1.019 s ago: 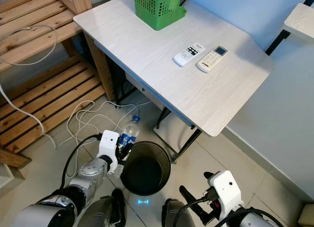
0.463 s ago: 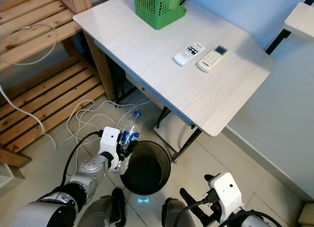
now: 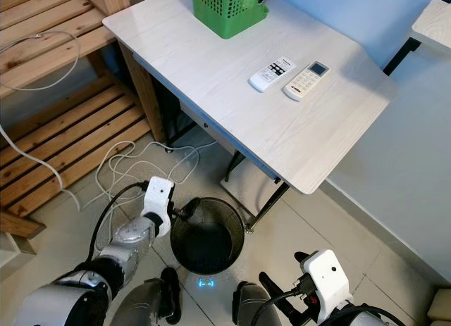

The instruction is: Clean up the room

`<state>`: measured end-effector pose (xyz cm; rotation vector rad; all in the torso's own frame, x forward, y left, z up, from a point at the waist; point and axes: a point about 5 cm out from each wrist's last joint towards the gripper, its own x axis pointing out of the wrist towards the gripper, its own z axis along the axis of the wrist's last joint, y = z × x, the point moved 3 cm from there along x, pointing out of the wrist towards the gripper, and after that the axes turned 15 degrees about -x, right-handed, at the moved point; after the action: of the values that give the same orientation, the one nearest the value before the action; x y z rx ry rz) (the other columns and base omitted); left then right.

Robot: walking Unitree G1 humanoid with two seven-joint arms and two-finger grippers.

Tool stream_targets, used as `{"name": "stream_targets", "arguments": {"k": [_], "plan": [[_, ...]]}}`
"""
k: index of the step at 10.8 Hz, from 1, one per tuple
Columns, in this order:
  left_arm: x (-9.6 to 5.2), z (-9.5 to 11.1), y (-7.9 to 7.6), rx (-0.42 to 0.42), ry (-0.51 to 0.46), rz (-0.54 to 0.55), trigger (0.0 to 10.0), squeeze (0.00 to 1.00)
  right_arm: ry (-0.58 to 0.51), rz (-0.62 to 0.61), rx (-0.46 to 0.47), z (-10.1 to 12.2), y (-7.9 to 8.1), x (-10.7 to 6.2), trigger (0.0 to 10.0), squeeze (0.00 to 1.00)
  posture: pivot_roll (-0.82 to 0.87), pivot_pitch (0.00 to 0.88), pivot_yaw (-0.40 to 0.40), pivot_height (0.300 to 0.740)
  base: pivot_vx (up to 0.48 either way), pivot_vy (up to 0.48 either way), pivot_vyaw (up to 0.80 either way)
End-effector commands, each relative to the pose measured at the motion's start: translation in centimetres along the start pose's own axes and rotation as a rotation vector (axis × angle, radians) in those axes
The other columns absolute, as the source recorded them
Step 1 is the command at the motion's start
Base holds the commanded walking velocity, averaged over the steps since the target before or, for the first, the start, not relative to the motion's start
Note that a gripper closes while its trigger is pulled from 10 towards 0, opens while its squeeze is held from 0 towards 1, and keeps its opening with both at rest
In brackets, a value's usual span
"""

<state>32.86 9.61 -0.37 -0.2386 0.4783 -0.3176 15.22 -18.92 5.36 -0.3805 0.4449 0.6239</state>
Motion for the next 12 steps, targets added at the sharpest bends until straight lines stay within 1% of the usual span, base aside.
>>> {"name": "stream_targets", "arguments": {"k": [1, 2, 3, 4, 5, 6, 7, 8, 9, 10, 11, 12], "plan": [[-0.3, -0.7, 0.1, -0.002, 0.013, 0.003, 10.0, 0.00, 0.019, 0.009, 0.018, -0.7, 0.5, -0.2, 10.0, 0.00, -0.36, 0.291, 0.013, 0.740, 0.000, 0.000, 0.00], [-0.4, -0.7, 0.1, -0.029, -0.004, -0.007, 10.0, 0.00, 0.013, 0.013, 0.021, -0.7, 0.5, 0.1, 10.0, 0.00, -0.35, 0.286, 0.017, 0.740, 0.000, 0.000, 0.00], [-0.5, -0.3, -0.1, -0.056, -0.053, -0.033, 10.0, 0.00, -0.003, 0.017, 0.024, -0.5, 0.6, 0.9, 10.0, 0.00, -0.31, 0.265, 0.029, 0.740, 0.000, 0.000, 0.00], [-0.7, 0.4, -0.4, -0.052, -0.122, -0.053, 10.0, 0.00, -0.026, 0.005, 0.027, -0.1, 0.4, 1.9, 10.0, 0.00, -0.28, 0.232, 0.048, 0.740, 0.000, 0.000, 0.00], [-1.3, 0.8, -0.4, -0.035, -0.193, -0.066, 10.0, 0.00, -0.059, -0.039, 0.045, 0.4, -0.3, 3.3, 10.0, 0.00, -0.24, 0.191, 0.067, 0.740, 0.000, 0.000, 0.00], [-2.2, 1.0, -0.6, -0.015, -0.254, -0.097, 10.0, 0.00, -0.089, -0.081, 0.053, 1.1, -1.1, 4.7, 10.0, 0.00, -0.21, 0.144, 0.087, 0.740, 0.000, 0.000, 0.00], [-3.8, 1.7, -0.9, 0.024, -0.327, -0.109, 10.0, 0.00, -0.126, -0.137, 0.058, 1.9, -2.0, 6.3, 10.0, 0.00, -0.16, 0.088, 0.107, 0.740, 0.000, 0.000, 0.00], [-5.4, 2.9, -1.3, 0.038, -0.389, -0.114, 10.0, 0.00, -0.165, -0.180, 0.071, 2.8, -2.7, 7.8, 10.0, 0.00, -0.14, 0.045, 0.117, 0.740, 0.000, 0.000, 0.00], [-6.2, 4.0, -1.2, 0.051, -0.432, -0.094, 10.0, 0.00, -0.191, -0.211, 0.088, 3.4, -3.2, 8.8, 10.0, 0.00, -0.11, 0.008, 0.126, 0.740, 0.000, 0.000, 0.00], [-8.6, 6.3, -0.6, 0.082, -0.517, -0.033, 10.0, 0.00, -0.252, -0.304, 0.127, 5.0, -4.7, 10.2, 10.0, 0.00, -0.08, 0.000, 0.136, 0.740, 0.000, 0.000, 0.00], [-9.3, 6.8, -0.6, 0.101, -0.529, -0.020, 10.0, 0.00, -0.274, -0.337, 0.132, 5.7, -5.3, 10.5, 10.0, 0.00, -0.07, 0.000, 0.139, 0.740, 0.000, 0.000, 0.00], [-10.5, 7.2, -0.7, 0.131, -0.543, -0.004, 10.0, 0.00, -0.300, -0.396, 0.144, 6.3, -6.8, 10.8, 10.0, 0.00, -0.07, 0.000, 0.140, 0.740, 0.000, 0.000, 0.00]]}}
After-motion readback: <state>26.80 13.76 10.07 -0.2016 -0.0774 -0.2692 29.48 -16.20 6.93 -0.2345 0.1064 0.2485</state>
